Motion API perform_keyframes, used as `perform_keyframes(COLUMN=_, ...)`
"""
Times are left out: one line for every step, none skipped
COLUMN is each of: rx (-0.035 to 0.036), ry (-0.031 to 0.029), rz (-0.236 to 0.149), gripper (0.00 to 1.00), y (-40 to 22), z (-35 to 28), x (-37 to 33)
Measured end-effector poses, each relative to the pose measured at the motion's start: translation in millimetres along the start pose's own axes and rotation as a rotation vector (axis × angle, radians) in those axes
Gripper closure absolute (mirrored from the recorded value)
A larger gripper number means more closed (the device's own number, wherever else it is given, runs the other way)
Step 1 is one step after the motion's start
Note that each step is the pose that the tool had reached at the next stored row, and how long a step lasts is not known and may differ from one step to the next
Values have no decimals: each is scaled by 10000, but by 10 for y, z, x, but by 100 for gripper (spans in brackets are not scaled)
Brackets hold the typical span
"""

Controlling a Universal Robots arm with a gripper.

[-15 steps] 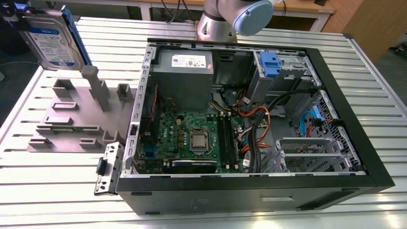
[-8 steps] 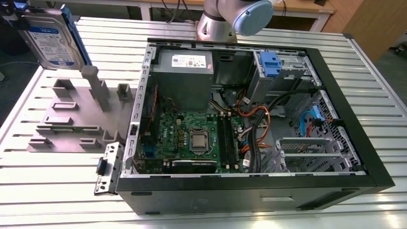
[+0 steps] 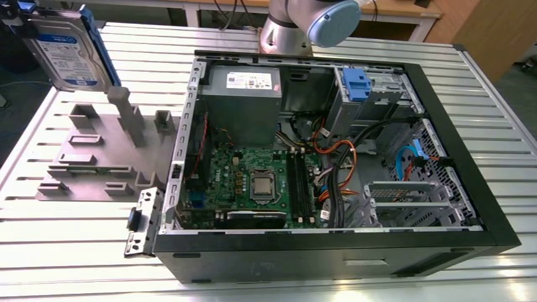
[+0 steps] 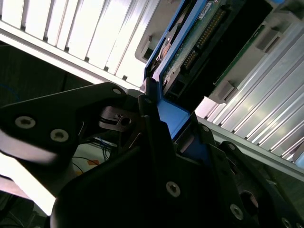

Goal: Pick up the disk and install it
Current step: 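Pick up the disk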

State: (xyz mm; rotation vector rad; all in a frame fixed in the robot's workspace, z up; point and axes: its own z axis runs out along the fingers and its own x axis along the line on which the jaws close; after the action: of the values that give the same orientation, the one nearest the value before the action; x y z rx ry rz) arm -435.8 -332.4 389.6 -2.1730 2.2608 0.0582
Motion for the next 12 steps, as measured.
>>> perform_keyframes(rx=0, ry=0, rz=0, gripper=63, y=0, z=-4, x=0)
perform_keyframes(rx=1, ry=0, rz=0, gripper=63, y=0, z=-8, x=0)
perform_keyframes(rx=1, ry=0, rz=0, gripper=63, y=0, z=-11, x=0)
perform_keyframes(rx=1, ry=0, rz=0, gripper=63, y=0, z=-16, x=0)
perform_keyframes(rx=1, ry=0, rz=0, gripper=63, y=0, z=-20, x=-1)
perform_keyframes(rx=0, ry=0, rz=0, gripper=63, y=1, z=-25, x=-1)
perform_keyframes(rx=0, ry=0, rz=0, gripper=63, y=0, z=-31, x=-1)
perform_keyframes(rx=1, ry=0, rz=0, gripper=63, y=1, z=-36, x=-1)
perform_keyframes(rx=2, ry=-1, rz=0, gripper=63, y=1, z=-42, x=-1)
perform_keyframes(rx=1, ry=-1, rz=0, gripper=63, y=1, z=-48, x=-1)
perform_keyframes(rx=1, ry=0, rz=-1, gripper=63, y=1, z=-54, x=-2)
perform_keyframes(rx=1, ry=0, rz=0, gripper=63, y=1, z=-60, x=-2)
